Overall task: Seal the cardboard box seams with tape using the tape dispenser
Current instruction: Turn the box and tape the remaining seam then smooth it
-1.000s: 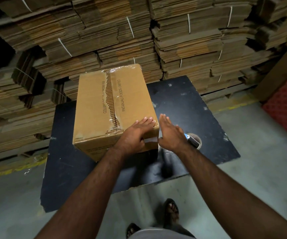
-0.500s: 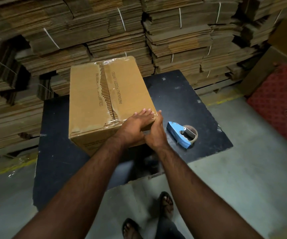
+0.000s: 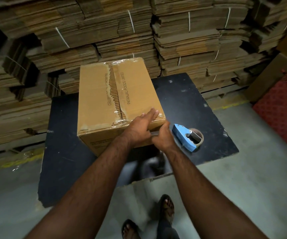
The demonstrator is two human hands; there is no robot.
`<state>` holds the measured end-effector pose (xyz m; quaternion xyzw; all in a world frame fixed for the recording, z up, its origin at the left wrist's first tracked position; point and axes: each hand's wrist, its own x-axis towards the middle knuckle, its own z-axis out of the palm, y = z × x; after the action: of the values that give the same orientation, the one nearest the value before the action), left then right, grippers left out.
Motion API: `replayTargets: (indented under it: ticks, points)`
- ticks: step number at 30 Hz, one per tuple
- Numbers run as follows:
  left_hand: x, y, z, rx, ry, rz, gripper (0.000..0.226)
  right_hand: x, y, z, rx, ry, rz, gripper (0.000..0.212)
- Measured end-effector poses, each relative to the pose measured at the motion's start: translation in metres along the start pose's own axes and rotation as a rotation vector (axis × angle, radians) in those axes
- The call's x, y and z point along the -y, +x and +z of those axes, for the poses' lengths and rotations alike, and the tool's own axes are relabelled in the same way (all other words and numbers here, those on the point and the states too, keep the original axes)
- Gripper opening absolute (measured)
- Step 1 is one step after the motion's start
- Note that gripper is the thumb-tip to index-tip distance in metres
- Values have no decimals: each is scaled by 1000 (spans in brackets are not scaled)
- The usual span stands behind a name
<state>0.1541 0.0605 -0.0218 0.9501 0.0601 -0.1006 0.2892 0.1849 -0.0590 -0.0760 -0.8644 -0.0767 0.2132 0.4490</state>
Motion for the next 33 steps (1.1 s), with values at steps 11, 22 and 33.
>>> replayTargets:
  ticks: [11, 22, 33]
  points:
    - [-1, -10, 25, -325, -170, -8, 97, 8, 33, -17, -215, -24, -229, 45]
    - [-3, -5, 21, -297, -63, -39, 91, 19, 42, -26, -262, 98, -21, 56]
    - [-10, -3, 23, -295, -23, -107, 84, 28, 47, -29, -131, 51, -15, 53]
